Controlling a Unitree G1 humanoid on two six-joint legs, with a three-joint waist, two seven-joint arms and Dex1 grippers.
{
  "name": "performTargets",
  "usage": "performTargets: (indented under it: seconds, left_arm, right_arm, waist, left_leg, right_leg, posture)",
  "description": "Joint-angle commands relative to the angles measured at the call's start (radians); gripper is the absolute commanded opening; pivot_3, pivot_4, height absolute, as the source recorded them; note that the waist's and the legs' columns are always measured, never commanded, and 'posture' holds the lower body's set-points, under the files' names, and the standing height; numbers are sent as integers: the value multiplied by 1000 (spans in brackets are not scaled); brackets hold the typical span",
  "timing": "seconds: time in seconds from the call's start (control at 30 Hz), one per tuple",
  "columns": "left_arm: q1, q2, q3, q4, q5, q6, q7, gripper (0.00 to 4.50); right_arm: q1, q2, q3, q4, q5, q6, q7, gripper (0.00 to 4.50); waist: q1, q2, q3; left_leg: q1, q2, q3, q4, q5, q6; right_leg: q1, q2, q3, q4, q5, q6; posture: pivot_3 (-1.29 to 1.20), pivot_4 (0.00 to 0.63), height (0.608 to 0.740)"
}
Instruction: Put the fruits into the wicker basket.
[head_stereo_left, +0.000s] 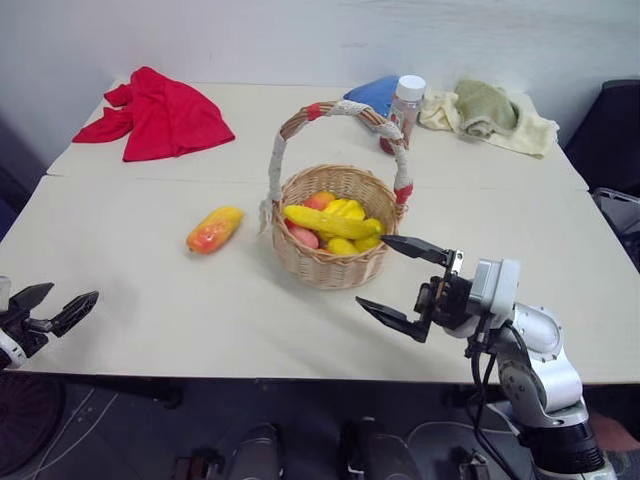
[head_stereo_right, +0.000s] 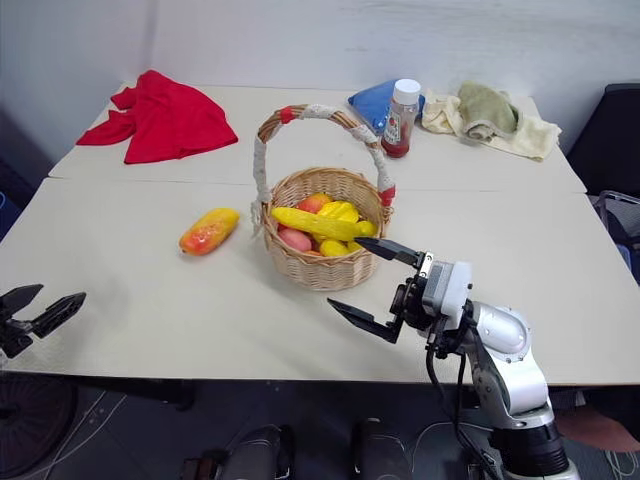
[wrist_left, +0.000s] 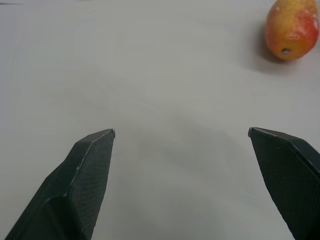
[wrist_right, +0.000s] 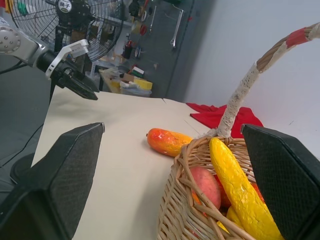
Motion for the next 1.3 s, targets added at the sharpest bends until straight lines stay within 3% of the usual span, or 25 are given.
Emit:
performTargets:
  seconds: [0.03,0.2,0.37,0.47,0.57,0.67,0.73,0.87,0.97,1.03,1.17,1.3]
  left_arm:
    - [-149,25,-120,-41,-17,49,11,4484]
    - [-447,-3,-324,115,64,41,26,4484]
    - [-740,-63,-543,399,198,37,12,4484]
    - [-822,-70,-621,549,288,-14,17,4484]
    - [-858,-70,-640,592,310,-20,1,3954]
    - [-862,-60,-626,538,293,-12,-36,3006]
    - [-811,-28,-582,440,234,-88,-154,2534]
    - [-651,79,-496,208,109,-89,-369,2473]
    - [-569,131,-468,-4,-20,56,-438,2473]
    - [-570,103,-481,-113,-79,113,-417,2473]
    - [-713,-88,-497,-156,-120,199,-191,2473]
    - [-808,-216,-602,-120,-40,211,-70,2473]
  right_arm:
    - [-8,9,-11,3,-10,-42,-3,4500]
    - [-17,11,-13,24,-32,-55,-21,4500]
    - [-14,11,-10,24,-56,-65,-39,4500]
    - [-1,14,-12,2,-68,-63,-63,4500]
    - [13,11,-15,-23,-76,-55,-89,4500]
    - [22,8,-18,-48,-91,-48,-123,4500]
    - [25,5,-19,-64,-97,-40,-140,4500]
    - [32,-7,-26,-84,-99,-24,-161,4500]
    - [31,-19,-39,-83,-101,-12,-173,4500]
    - [21,-39,-59,-65,-112,-3,-182,4500]
    - [-10,-68,-107,-15,-114,36,-216,4500]
    - [-36,-87,-119,9,-111,65,-219,4500]
  waist:
    - [4,0,0]
    - [6,0,0]
    - [-4,0,0]
    - [-10,0,0]
    - [-10,-1,0]
    - [-4,-1,0]
    - [-4,-1,0]
    - [-11,-1,0]
    - [-9,-1,1]
    - [3,-1,1]
    - [29,0,1]
    - [22,0,1]
  left_leg:
    - [0,0,0,0,0,0]
    - [0,0,1,0,3,2]
    - [0,-1,5,1,5,-2]
    - [0,0,10,2,5,-2]
    - [0,3,12,3,5,-3]
    - [-1,6,12,5,5,-5]
    - [-1,6,12,6,5,-5]
    - [-1,8,12,6,4,-7]
    - [0,9,12,5,4,-8]
    - [0,9,11,5,4,-8]
    - [1,6,7,8,3,-3]
    - [-1,7,6,14,2,-4]
  right_leg:
    - [0,0,-1,0,0,0]
    - [0,1,-1,1,0,0]
    - [-2,3,-2,2,0,0]
    - [-4,4,-3,3,1,1]
    - [-6,7,-3,3,1,1]
    - [-6,11,-2,3,1,1]
    - [-6,11,0,4,1,1]
    - [-6,12,8,4,0,0]
    - [-6,14,10,5,-1,-2]
    - [-6,14,10,5,-1,-2]
    - [-1,13,12,4,0,0]
    - [0,16,14,5,1,1]
  posture:
    - [0,150,740]
    - [0,150,740]
    - [0,150,740]
    - [0,150,740]
    - [0,150,740]
    - [0,150,740]
    - [0,150,740]
    - [0,150,740]
    - [0,150,740]
    - [0,150,740]
    - [0,150,740]
    - [0,150,740]
